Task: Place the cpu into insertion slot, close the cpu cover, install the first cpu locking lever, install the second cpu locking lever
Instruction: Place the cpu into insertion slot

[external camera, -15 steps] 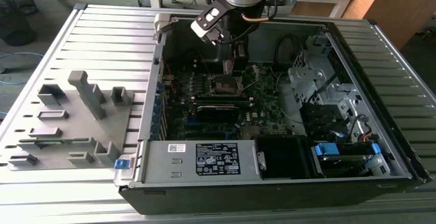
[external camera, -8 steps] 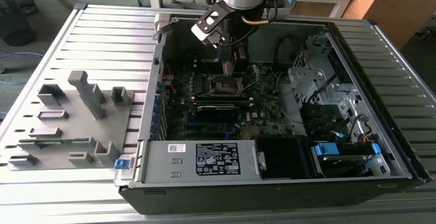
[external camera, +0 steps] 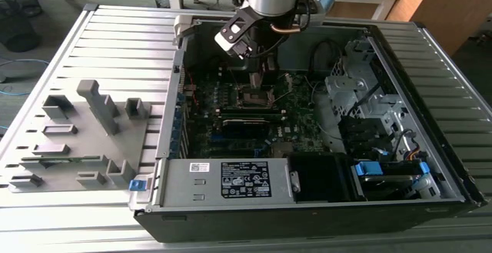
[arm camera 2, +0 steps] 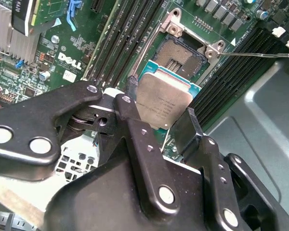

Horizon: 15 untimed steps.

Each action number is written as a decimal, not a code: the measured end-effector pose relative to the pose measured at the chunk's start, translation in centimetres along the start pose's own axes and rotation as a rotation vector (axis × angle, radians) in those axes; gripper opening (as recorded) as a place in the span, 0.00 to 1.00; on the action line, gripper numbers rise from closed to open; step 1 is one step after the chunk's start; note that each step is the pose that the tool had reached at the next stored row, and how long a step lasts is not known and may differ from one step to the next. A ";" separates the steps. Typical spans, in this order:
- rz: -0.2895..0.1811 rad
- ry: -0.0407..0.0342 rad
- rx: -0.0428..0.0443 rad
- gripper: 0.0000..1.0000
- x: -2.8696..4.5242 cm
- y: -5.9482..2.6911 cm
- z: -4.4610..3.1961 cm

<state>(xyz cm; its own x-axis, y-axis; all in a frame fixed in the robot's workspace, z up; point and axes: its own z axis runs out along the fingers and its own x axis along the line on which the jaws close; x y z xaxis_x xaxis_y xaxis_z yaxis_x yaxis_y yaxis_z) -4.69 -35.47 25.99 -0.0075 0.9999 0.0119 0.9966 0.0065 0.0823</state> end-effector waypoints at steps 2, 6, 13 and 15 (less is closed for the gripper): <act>0.001 0.0000 -0.0001 0.54 0.10 -0.07 0.17; 0.001 0.0001 0.0001 0.54 0.19 -0.22 0.71; 0.025 -0.0019 0.0008 0.54 0.21 -0.30 1.50; 0.026 -0.0020 0.0008 0.54 0.20 -0.37 1.61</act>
<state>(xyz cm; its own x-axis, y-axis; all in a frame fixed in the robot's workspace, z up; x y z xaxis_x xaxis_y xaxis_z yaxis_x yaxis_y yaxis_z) -4.92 -35.25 24.35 0.0187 0.9998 0.0121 0.9965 -0.0196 0.0812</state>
